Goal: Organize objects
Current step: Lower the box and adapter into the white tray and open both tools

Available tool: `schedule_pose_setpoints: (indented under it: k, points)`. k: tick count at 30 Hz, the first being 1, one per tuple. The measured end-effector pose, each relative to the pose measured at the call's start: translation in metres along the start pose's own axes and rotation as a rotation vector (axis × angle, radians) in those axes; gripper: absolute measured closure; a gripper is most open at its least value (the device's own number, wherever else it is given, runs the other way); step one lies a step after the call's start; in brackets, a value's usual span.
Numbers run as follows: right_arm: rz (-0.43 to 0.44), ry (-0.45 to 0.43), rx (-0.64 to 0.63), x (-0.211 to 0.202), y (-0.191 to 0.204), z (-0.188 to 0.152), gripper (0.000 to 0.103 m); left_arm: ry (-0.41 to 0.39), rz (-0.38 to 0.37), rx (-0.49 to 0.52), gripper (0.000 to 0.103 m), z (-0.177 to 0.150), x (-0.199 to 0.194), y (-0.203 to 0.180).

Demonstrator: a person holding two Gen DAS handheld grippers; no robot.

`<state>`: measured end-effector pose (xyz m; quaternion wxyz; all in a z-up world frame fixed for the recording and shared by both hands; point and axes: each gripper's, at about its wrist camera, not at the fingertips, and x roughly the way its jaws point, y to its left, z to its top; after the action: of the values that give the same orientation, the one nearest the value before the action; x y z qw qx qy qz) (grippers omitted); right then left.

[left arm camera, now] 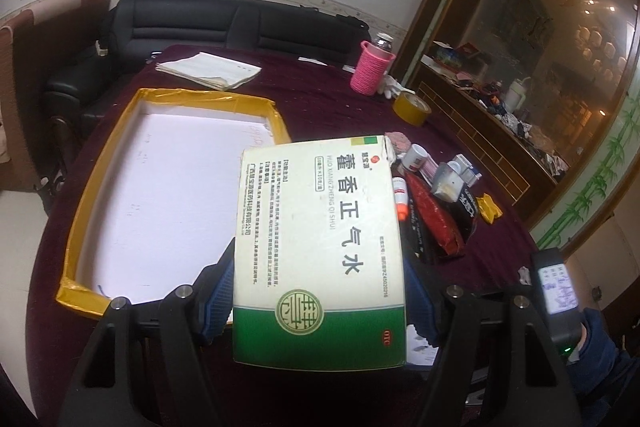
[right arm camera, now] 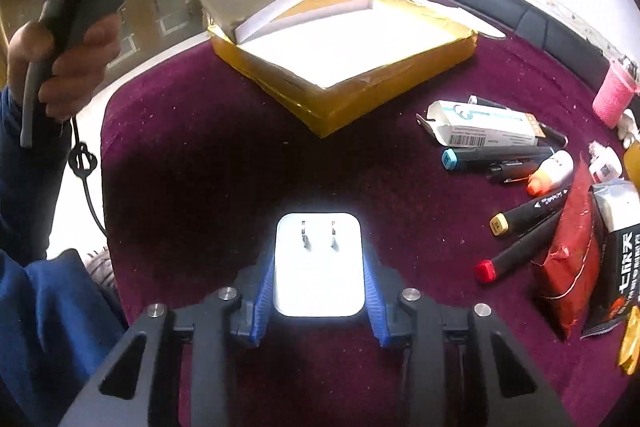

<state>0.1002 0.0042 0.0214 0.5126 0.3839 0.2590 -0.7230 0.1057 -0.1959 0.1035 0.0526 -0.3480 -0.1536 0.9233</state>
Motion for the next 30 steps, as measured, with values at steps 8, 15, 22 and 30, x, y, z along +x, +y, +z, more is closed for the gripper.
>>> schedule_pose_setpoints:
  k: [8,15,22,30]
  points:
    - [0.008,-0.1,0.137,-0.033,-0.012,0.029,0.059,-0.031,0.066,0.004,0.031,0.012,-0.015,0.019]
    - [0.043,-0.182,0.304,-0.049,-0.037,0.096,0.059,-0.034,0.164,0.005,0.031,0.041,-0.019,0.055]
    - [0.08,-0.184,0.37,-0.013,-0.068,0.195,0.059,0.041,0.233,-0.039,0.031,0.072,0.024,0.103]
    - [0.071,-0.122,0.483,0.063,-0.106,0.269,0.059,0.162,0.26,-0.051,0.031,0.085,0.079,0.129]
